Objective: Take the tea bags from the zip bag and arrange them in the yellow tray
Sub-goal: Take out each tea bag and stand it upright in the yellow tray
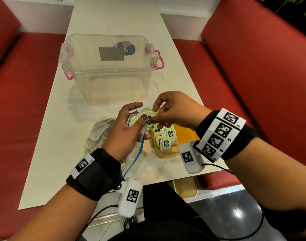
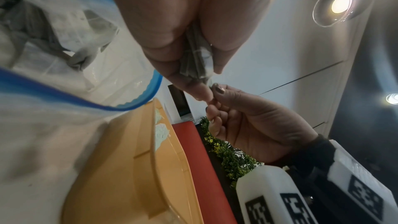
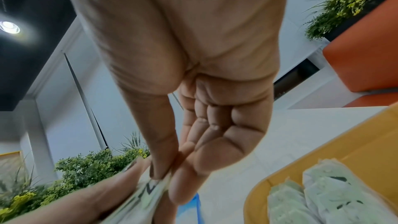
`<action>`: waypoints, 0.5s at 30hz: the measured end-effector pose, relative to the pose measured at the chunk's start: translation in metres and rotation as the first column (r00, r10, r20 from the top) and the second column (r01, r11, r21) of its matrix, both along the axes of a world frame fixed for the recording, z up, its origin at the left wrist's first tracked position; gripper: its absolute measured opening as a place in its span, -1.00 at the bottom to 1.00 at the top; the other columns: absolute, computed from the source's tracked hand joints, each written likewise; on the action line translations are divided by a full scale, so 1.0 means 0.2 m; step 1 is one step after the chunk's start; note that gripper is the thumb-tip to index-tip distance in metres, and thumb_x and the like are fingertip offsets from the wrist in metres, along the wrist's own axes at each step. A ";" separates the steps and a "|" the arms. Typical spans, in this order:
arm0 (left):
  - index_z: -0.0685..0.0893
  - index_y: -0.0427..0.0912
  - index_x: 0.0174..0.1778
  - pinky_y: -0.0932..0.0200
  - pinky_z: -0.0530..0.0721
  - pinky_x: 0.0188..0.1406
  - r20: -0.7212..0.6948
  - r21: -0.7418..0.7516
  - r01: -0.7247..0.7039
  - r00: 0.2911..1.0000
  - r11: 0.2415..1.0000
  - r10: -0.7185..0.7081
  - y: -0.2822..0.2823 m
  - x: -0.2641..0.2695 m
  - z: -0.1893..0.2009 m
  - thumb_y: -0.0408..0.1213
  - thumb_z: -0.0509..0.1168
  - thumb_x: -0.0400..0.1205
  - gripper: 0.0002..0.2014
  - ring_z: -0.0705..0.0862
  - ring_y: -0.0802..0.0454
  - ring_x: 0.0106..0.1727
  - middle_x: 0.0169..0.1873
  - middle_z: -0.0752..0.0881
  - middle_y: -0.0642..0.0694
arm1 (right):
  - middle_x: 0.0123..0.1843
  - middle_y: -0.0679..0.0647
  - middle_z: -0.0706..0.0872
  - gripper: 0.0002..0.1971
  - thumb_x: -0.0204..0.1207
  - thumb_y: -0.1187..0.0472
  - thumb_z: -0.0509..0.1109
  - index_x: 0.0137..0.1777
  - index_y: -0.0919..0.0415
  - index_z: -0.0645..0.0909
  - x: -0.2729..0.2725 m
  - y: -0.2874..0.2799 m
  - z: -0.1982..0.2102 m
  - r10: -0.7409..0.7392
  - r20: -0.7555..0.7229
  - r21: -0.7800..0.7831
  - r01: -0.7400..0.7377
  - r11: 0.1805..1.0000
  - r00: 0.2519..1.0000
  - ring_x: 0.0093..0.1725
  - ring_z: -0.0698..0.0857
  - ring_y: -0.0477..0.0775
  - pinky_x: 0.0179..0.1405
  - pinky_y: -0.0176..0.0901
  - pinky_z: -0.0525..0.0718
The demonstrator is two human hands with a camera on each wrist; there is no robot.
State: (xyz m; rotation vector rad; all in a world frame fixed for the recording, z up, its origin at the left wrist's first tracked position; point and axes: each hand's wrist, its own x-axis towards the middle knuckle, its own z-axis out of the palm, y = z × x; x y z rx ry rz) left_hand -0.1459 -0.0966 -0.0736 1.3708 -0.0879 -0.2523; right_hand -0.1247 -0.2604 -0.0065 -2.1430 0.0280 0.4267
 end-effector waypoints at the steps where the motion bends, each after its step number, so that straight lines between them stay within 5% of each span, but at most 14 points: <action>1: 0.55 0.12 0.24 0.12 0.77 -0.25 0.002 -0.001 0.005 1.000 1.000 -0.005 -0.01 0.00 0.00 -0.32 0.27 0.68 -0.72 0.76 0.16 -0.15 0.12 0.61 -0.07 | -0.29 0.30 0.80 -0.70 0.38 0.32 0.59 0.03 0.36 0.59 0.00 -0.01 0.00 -0.004 0.017 -0.005 0.004 1.000 1.000 -0.27 0.83 0.22 -0.44 -0.19 0.65; 7: 0.54 -0.01 0.30 0.14 0.76 -0.31 -0.014 0.007 0.003 1.000 1.000 -0.003 -0.02 0.00 -0.01 -0.33 0.24 0.70 -0.73 0.77 0.13 -0.22 -0.12 0.74 0.07 | -0.22 0.28 0.82 -0.80 0.42 0.33 0.55 0.00 0.36 0.69 0.01 -0.10 0.03 -0.004 0.037 -0.039 0.006 0.999 0.999 -0.29 0.80 0.10 -0.37 -0.22 0.68; 12: 0.64 0.06 0.18 0.13 0.74 -0.34 -0.015 0.090 -0.028 0.999 0.996 0.029 -0.01 0.03 -0.05 -0.32 0.30 0.69 -0.79 0.73 0.11 -0.20 0.18 0.63 -0.08 | -0.30 0.20 0.81 -0.89 0.45 0.33 0.53 -0.05 0.32 0.72 0.02 -0.19 0.05 0.013 0.026 -0.097 -0.010 0.995 1.000 -0.33 0.78 0.00 -0.40 -0.30 0.67; 15: 0.70 0.00 0.06 0.22 0.70 -0.44 -0.003 0.194 -0.020 1.000 0.981 0.021 -0.01 0.04 -0.08 -0.37 0.28 0.69 -0.82 0.67 -0.10 -0.24 0.10 0.68 -0.05 | -0.32 0.08 0.81 -0.92 0.47 0.30 0.50 -0.05 0.22 0.71 0.03 -0.24 0.07 0.073 -0.012 -0.201 -0.074 0.977 0.997 -0.35 0.78 -0.10 -0.41 -0.35 0.67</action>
